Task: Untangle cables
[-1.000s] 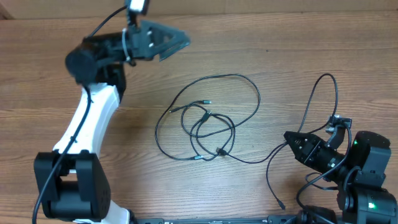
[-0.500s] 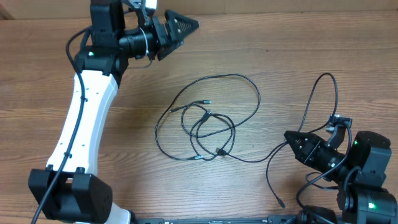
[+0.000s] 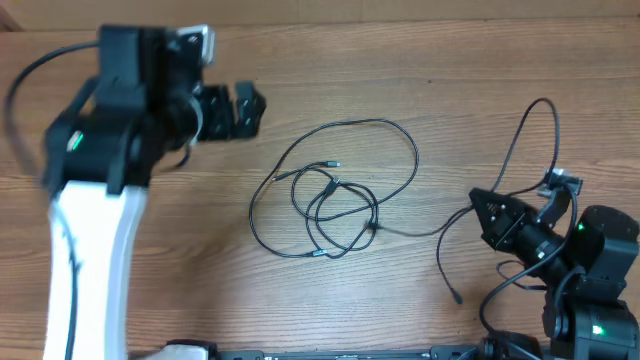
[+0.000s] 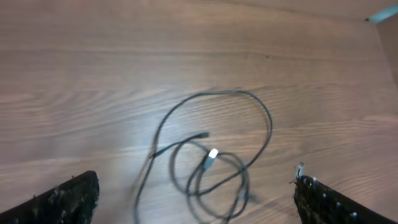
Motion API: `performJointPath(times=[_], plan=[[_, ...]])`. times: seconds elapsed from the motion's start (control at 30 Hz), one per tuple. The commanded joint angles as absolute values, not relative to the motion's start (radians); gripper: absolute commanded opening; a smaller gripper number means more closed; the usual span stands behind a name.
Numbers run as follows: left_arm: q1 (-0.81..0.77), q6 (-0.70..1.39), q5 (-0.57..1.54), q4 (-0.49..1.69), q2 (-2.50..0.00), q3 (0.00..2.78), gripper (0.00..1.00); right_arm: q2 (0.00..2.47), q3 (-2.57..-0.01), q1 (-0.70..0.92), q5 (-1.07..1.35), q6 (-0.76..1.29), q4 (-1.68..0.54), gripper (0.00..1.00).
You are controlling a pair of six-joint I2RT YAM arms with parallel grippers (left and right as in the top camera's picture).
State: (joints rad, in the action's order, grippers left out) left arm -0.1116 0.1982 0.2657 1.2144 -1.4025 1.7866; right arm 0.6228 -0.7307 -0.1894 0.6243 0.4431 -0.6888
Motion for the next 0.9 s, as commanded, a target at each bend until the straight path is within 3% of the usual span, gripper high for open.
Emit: performJointPath(times=[0.0,0.47,0.87], plan=[[-0.118,0.154,0.124,1.257,-1.296,1.758,0.99,0.616,-0.733,-0.191,0.69,0.433,-0.626,0.04],[-0.118,0.251,-0.004,1.092,-0.757,1.121,1.0,0.617,-0.732,-0.191,0.697,0.409,-0.711,0.04],[-0.118,0.251,-0.036,1.181,-0.745,1.042,1.0,0.617,-0.733,-0.191,0.595,0.41,-0.667,0.04]])
